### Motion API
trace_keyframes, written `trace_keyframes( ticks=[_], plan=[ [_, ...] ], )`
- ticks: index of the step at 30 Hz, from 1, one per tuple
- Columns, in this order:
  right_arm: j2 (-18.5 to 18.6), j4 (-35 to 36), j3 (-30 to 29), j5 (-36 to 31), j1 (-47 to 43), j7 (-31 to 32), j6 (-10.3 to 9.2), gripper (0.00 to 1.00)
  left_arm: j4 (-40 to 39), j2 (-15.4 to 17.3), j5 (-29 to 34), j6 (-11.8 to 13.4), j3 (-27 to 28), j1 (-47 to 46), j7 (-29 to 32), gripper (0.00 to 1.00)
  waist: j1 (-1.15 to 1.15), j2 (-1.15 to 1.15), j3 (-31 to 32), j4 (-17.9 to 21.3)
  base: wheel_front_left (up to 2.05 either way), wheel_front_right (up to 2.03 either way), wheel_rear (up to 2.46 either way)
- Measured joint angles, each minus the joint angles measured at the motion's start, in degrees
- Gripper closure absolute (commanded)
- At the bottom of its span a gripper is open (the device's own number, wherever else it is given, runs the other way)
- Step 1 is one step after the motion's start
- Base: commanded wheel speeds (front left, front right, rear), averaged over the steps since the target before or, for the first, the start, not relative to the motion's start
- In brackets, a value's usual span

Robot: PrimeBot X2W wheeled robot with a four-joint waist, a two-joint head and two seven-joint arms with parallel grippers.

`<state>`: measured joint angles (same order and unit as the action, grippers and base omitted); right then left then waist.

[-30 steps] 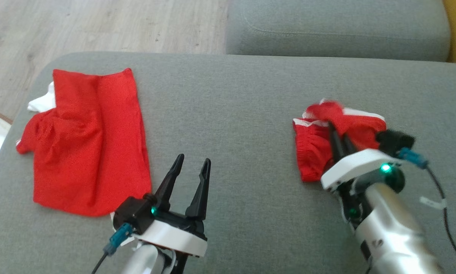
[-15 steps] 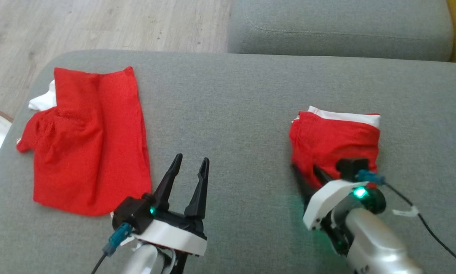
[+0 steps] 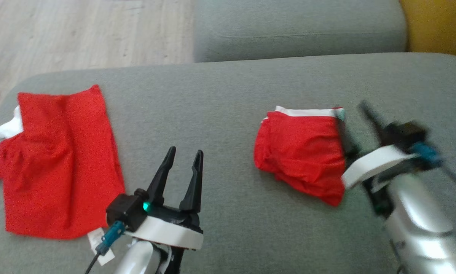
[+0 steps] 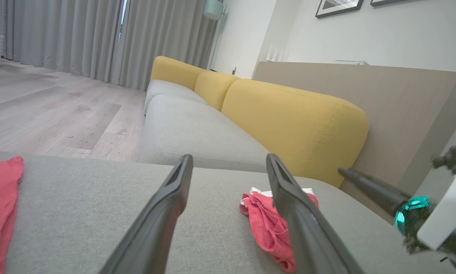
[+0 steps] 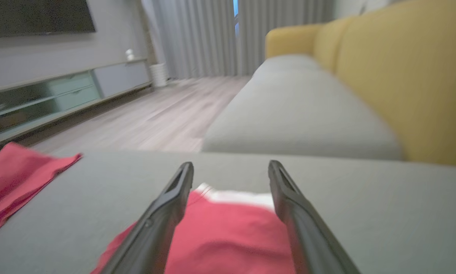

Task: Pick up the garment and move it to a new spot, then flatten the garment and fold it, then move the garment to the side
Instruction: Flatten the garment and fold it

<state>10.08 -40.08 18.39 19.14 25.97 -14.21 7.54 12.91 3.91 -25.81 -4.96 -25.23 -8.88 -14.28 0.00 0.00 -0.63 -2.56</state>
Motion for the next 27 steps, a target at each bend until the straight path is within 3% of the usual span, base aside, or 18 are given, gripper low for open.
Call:
trace_keyframes(
  ticks=[4, 8, 13, 24, 25, 26, 27],
  plan=[
    [-1.22, 13.38, -13.11, -9.79, -5.86, -0.18, 0.0, 0.0, -0.29, -0.02, 0.18, 0.42, 1.07, 0.0, -0.02, 0.0, 0.0, 0.0, 0.24, 2.26, 0.0, 0.0, 0.0],
    [-5.65, 22.7, -20.96, -15.91, -17.51, -0.18, 0.0, 0.0, -0.37, -0.12, 0.19, 0.32, 1.35, 0.14, -0.11, 0.0, 0.0, 0.0, 0.38, 3.85, 0.0, 0.0, 0.0],
    [-7.39, 26.85, -24.17, -17.14, -24.63, -0.16, 0.0, 0.0, -0.38, -0.36, 0.77, -0.16, 1.79, 2.74, -0.16, 0.0, 0.0, 0.0, 0.36, 4.75, 0.0, 0.0, 0.0],
    [-7.44, 27.08, -23.64, -14.54, -24.12, -0.18, -0.01, 0.0, -0.41, -0.6, 1.78, -1.12, 2.53, 3.35, -0.16, 0.0, 0.0, 0.0, -0.52, 3.8, 0.0, 0.0, 0.0],
    [-7.44, 26.76, -23.49, -14.55, -23.9, -0.18, 0.0, 0.11, -0.42, -0.62, 1.96, -1.14, 2.5, 3.32, -0.16, 0.0, 0.0, 0.0, -0.8, 3.51, 0.0, 0.0, 0.0],
    [-7.44, 26.18, -23.23, -14.55, -23.53, -0.18, -0.01, 1.0, -0.44, -0.62, 2.2, -1.16, 2.47, 3.27, -0.16, 0.0, 0.0, 0.0, -1.12, 3.18, 0.0, 0.0, 0.0],
    [-7.46, 25.46, -22.99, -14.55, -22.82, -0.18, -0.01, 1.0, -0.46, -0.63, 2.21, -1.2, 2.43, 3.22, -0.16, 0.0, 0.0, 0.0, -1.49, 2.82, 0.0, 0.0, 0.0]
  ],
)
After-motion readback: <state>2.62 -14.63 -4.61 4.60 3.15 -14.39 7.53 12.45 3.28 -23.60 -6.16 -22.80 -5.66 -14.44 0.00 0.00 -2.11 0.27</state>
